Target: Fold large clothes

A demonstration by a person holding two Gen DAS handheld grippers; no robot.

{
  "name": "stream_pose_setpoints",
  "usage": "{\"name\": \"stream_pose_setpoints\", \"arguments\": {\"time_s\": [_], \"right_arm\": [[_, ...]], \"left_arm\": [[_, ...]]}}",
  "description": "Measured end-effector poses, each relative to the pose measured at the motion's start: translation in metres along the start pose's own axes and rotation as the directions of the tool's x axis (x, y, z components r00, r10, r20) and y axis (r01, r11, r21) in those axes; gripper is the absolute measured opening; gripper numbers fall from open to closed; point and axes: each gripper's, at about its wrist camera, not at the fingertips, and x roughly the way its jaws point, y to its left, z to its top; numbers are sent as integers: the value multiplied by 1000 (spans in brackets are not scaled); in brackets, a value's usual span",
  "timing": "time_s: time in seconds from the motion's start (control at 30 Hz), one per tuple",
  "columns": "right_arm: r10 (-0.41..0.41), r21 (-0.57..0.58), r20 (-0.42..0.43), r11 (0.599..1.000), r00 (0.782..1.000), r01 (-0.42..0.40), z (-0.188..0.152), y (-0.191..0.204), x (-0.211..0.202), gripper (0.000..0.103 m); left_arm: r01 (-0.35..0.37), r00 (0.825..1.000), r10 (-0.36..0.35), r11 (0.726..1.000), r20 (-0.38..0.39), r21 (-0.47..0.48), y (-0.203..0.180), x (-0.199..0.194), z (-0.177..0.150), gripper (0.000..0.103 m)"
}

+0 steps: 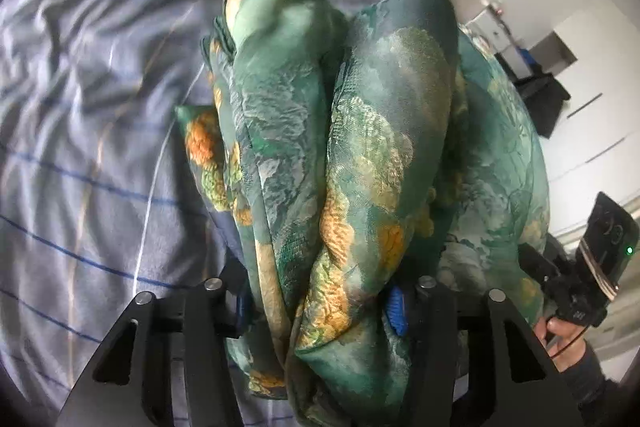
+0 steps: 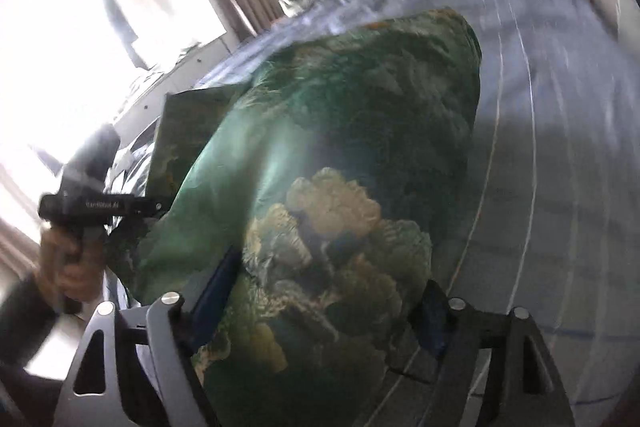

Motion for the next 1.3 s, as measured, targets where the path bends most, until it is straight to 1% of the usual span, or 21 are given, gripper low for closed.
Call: {"name": "stream_pose_setpoints", "arguments": {"time_s": [0.13, 0.17, 0.33, 0.43, 0.47, 0.53, 0.57, 0.63, 0.67, 0.77, 0.83, 0.87, 0.93, 0.97, 1.0, 1.03, 1.1, 1.17, 1.2, 1.27, 1.3], "right_arm": [[-11, -71, 118, 997, 993, 19, 27, 6, -29, 78], [-8, -79, 135, 997, 991, 19, 40, 1, -32, 78], [5, -68, 176, 998, 984, 7, 107, -36, -6, 78], [34, -8, 158, 999, 987, -33, 132, -71, 21, 78], [43, 24, 144, 999, 989, -47, 137, -83, 34, 78], [57, 106, 92, 992, 994, -67, 138, -110, 62, 80], [65, 147, 52, 986, 996, -72, 135, -120, 74, 81], [38, 255, -84, 967, 996, -15, 119, -145, 108, 85], [26, 299, -78, 954, 997, -1, 110, -153, 110, 87], [-21, 269, 14, 963, 1000, 17, 103, -146, 84, 91], [-144, 160, 63, 978, 988, 133, 102, -124, 57, 91], [-209, 110, 87, 974, 974, 199, 102, -111, 44, 91], [-298, 57, 121, 954, 947, 293, 100, -90, 24, 91], [-340, 37, 140, 940, 930, 338, 98, -78, 13, 91], [-372, 22, 158, 927, 915, 374, 98, -69, 3, 91], [-408, 7, 184, 910, 894, 414, 94, -54, -10, 91], [-460, 2, 221, 882, 860, 471, 86, -34, -32, 91], [-492, 17, 247, 864, 835, 503, 84, -21, -52, 91], [-503, 23, 258, 857, 825, 515, 79, -13, -65, 91], [-518, 21, 273, 846, 811, 533, 73, 2, -81, 91], [-522, 17, 273, 843, 808, 538, 67, 13, -89, 91]], "left_arm": [[17, 995, -21, 999, 93, 43, -17, -15, 38, 52], [10, 993, -18, 998, 119, 63, -24, -14, 59, 52], [-20, 984, 5, 996, 177, 86, -31, 15, 133, 54], [-27, 987, 15, 997, 160, 75, -16, 48, 147, 62], [-30, 990, 21, 998, 137, 57, -5, 58, 148, 69], [-72, 995, 72, 997, 68, 2, 15, 88, 154, 73], [-103, 994, 104, 995, 35, -15, 20, 105, 152, 79], [-79, 993, 80, 997, 91, -11, 24, 102, 144, 88], [-90, 988, 88, 996, 129, 4, 19, 91, 142, 87], [-185, 956, 151, 976, 252, 115, -9, 49, 131, 89], [-260, 926, 200, 952, 320, 158, -24, 28, 121, 95], [-298, 906, 223, 939, 359, 171, -34, 17, 113, 102], [-361, 849, 249, 917, 466, 167, -57, -12, 83, 102], [-375, 830, 254, 913, 497, 159, -61, -15, 77, 102], [-406, 793, 275, 904, 543, 136, -70, -25, 61, 102], [-430, 771, 297, 895, 564, 117, -69, -27, 59, 102], [-461, 748, 328, 882, 578, 95, -75, -28, 46, 102], [-472, 741, 344, 877, 577, 84, -87, -28, 31, 103], [-473, 745, 348, 877, 569, 83, -89, -27, 24, 103], [-477, 771, 360, 873, 525, 102, -104, -26, 4, 103], [-482, 779, 365, 869, 510, 113, -107, -24, -1, 103]]}}
